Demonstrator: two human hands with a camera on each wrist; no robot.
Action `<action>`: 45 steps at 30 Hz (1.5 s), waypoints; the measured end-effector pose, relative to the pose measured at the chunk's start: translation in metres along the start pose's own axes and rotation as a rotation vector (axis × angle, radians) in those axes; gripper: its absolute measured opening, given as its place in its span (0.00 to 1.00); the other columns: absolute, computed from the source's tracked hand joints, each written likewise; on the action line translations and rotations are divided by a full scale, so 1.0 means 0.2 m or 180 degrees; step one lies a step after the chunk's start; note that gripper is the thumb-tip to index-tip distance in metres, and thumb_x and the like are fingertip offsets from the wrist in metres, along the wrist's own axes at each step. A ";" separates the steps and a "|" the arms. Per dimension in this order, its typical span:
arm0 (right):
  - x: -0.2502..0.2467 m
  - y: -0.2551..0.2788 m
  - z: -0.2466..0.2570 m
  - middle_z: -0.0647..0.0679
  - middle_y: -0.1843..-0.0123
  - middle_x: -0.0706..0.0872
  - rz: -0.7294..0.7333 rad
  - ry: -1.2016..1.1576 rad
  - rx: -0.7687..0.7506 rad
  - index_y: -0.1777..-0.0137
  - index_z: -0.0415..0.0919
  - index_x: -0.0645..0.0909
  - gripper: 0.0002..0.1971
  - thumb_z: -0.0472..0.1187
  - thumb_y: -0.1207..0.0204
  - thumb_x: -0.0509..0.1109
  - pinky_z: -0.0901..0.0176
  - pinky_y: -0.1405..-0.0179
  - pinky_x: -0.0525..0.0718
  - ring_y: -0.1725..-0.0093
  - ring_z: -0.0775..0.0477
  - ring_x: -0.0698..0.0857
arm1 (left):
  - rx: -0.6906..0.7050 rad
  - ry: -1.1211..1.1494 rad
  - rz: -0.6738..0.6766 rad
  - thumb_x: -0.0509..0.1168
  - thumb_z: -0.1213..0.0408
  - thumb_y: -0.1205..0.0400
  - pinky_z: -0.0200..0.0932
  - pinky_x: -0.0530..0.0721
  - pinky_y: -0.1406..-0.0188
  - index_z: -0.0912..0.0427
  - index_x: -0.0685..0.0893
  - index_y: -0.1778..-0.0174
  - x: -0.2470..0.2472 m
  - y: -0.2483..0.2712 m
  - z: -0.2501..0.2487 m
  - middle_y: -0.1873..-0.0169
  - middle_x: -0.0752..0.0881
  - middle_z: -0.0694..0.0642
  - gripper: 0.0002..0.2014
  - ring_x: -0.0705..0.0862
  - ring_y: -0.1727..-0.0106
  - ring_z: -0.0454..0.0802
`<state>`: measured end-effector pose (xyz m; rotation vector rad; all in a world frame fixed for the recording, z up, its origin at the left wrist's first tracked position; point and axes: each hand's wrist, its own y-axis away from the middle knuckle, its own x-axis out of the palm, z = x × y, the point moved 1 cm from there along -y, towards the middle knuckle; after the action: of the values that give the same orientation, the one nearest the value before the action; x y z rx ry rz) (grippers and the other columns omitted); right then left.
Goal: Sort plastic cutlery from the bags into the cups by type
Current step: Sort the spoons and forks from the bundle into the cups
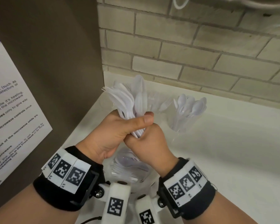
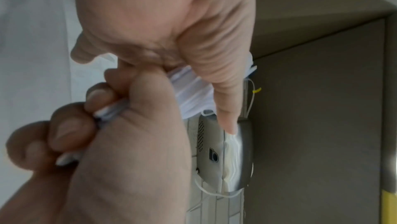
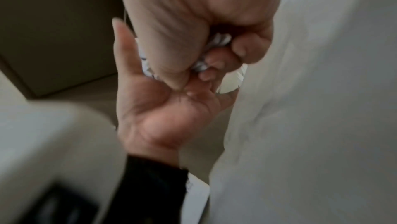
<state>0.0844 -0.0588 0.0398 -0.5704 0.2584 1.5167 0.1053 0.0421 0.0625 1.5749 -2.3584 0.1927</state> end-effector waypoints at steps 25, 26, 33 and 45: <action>-0.34 -0.38 0.17 0.56 0.55 0.84 0.0188 0.0592 -0.1363 0.54 0.50 0.88 0.05 0.38 0.25 0.74 0.72 0.56 0.78 0.58 0.51 0.83 | 0.0300 -0.0447 -0.0387 0.70 0.68 0.32 0.42 0.86 0.68 0.62 0.85 0.67 -0.19 -0.07 0.08 0.70 0.85 0.61 0.02 0.87 0.69 0.52; -0.34 -0.39 0.17 0.56 0.55 0.83 0.0189 0.0840 -0.1378 0.55 0.48 0.86 0.05 0.37 0.24 0.72 0.73 0.57 0.76 0.58 0.53 0.82 | 0.0306 -0.0539 -0.0387 0.70 0.67 0.32 0.44 0.86 0.67 0.62 0.85 0.66 -0.21 -0.07 0.08 0.69 0.86 0.61 0.03 0.87 0.69 0.53; -0.30 -0.37 0.18 0.55 0.51 0.88 -0.0146 -0.0073 -0.0728 0.55 0.52 0.75 0.09 0.37 0.16 0.61 0.64 0.52 0.79 0.53 0.58 0.83 | 0.0384 -0.1160 -0.0435 0.71 0.59 0.30 0.60 0.87 0.56 0.55 0.86 0.67 -0.23 -0.10 0.12 0.70 0.87 0.59 0.04 0.89 0.66 0.55; -0.35 -0.42 0.32 0.45 0.73 0.74 -0.1059 -0.1986 -0.0706 0.52 0.43 0.72 0.13 0.48 0.12 0.50 0.51 0.74 0.80 0.79 0.44 0.76 | 0.0371 -0.1183 -0.0541 0.69 0.61 0.30 0.63 0.85 0.54 0.59 0.84 0.64 -0.24 -0.11 0.13 0.72 0.85 0.58 0.05 0.86 0.67 0.53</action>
<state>0.1506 -0.0839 0.1453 -0.2696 -0.4697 1.3302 0.1388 0.0681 0.0206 2.0062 -2.4992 -0.0020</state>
